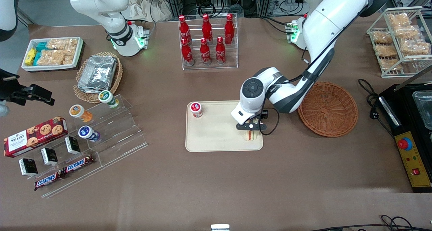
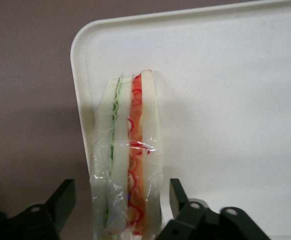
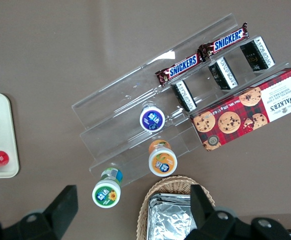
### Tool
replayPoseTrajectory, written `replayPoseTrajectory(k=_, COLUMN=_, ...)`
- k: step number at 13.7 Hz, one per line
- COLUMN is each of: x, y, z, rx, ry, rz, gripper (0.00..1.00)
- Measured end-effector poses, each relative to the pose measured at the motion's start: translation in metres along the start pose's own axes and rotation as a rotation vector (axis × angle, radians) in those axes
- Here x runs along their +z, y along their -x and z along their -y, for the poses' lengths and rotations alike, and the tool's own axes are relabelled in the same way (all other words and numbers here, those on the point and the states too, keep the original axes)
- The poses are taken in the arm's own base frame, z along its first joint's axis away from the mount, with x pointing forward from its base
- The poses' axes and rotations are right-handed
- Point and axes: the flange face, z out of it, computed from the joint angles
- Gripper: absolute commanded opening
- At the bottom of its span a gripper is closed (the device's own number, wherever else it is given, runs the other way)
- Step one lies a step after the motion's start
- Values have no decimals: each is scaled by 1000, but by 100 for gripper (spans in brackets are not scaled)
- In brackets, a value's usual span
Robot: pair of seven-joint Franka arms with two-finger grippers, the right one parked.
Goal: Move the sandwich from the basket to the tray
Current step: 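Raise the left gripper away from the tray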
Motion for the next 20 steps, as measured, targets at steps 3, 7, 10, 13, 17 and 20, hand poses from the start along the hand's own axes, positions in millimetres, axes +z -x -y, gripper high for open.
replayPoseTrajectory(k=3, x=-23, y=-12, z=2, rx=-19, ry=14, rz=-41, gripper=100)
replayPoseTrajectory(k=7, x=-100, y=-21, z=18, rx=-93, ry=12, rz=-91, gripper=100)
replayPoseTrajectory(k=10, x=-184, y=-21, z=49, rx=-207, ry=32, rz=-119, gripper=100)
replayPoseTrajectory(k=13, x=-256, y=-16, z=115, rx=-227, ry=60, rz=-111, gripper=100)
replayPoseTrajectory(k=17, x=-326, y=1, z=248, rx=-102, ry=95, rz=-64, gripper=100)
replayPoseTrajectory(k=20, x=-351, y=19, z=314, rx=-14, ry=103, rz=-52, gripper=100)
